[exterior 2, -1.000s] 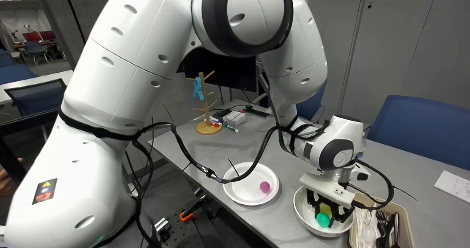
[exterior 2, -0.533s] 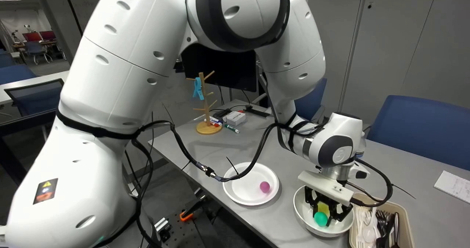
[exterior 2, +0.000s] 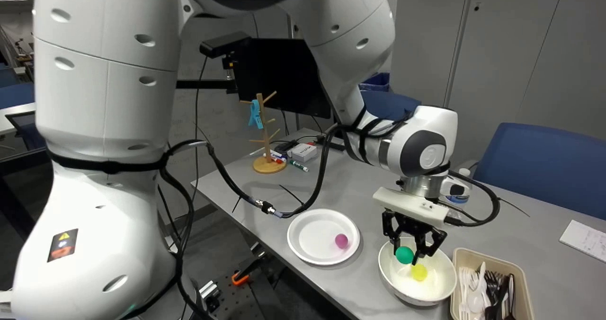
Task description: Put the green ball on the plate
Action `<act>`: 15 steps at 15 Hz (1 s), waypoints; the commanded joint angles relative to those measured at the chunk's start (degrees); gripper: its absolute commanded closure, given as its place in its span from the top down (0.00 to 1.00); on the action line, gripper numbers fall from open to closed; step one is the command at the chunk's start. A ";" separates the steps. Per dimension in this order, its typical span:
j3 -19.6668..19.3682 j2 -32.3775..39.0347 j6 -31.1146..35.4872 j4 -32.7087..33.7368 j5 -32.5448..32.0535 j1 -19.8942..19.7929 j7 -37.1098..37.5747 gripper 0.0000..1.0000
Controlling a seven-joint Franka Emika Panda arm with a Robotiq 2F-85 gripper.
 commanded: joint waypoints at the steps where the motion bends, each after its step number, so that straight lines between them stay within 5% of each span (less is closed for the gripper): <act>1: 2.36 -7.34 -0.41 -6.18 0.05 0.87 -0.95 0.19; 6: 6.30 -9.80 2.47 -10.38 0.94 3.26 0.02 0.19; 15: 11.81 -3.85 14.48 -11.73 1.88 8.59 2.21 0.19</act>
